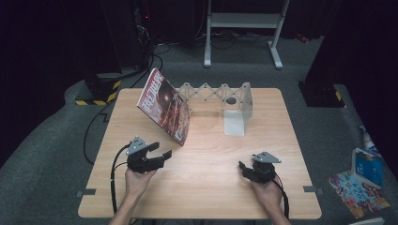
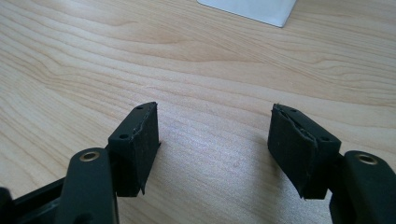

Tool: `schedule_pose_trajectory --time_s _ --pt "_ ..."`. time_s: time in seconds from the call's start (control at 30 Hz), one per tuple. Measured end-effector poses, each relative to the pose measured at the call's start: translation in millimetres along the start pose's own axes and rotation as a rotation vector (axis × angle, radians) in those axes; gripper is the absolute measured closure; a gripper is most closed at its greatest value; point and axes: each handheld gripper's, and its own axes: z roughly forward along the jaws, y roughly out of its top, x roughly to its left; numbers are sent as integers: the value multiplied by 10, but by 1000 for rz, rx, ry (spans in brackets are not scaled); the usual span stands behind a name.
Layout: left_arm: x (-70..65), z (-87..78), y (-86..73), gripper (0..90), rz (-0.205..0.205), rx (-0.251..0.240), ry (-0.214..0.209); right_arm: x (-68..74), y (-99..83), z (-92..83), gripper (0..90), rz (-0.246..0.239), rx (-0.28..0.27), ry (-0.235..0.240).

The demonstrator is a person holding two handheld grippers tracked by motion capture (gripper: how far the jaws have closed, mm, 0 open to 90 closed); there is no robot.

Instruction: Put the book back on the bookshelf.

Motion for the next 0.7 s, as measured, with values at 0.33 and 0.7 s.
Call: schedule_pose_trajectory --time_s 0.33,0.7 --pt "-41 178 -124 314 6 46 5 1 -1 -2 337 1 1 -2" --pt "-70 363 -188 320 13 83 23 2 -2 -2 337 2 1 -2"
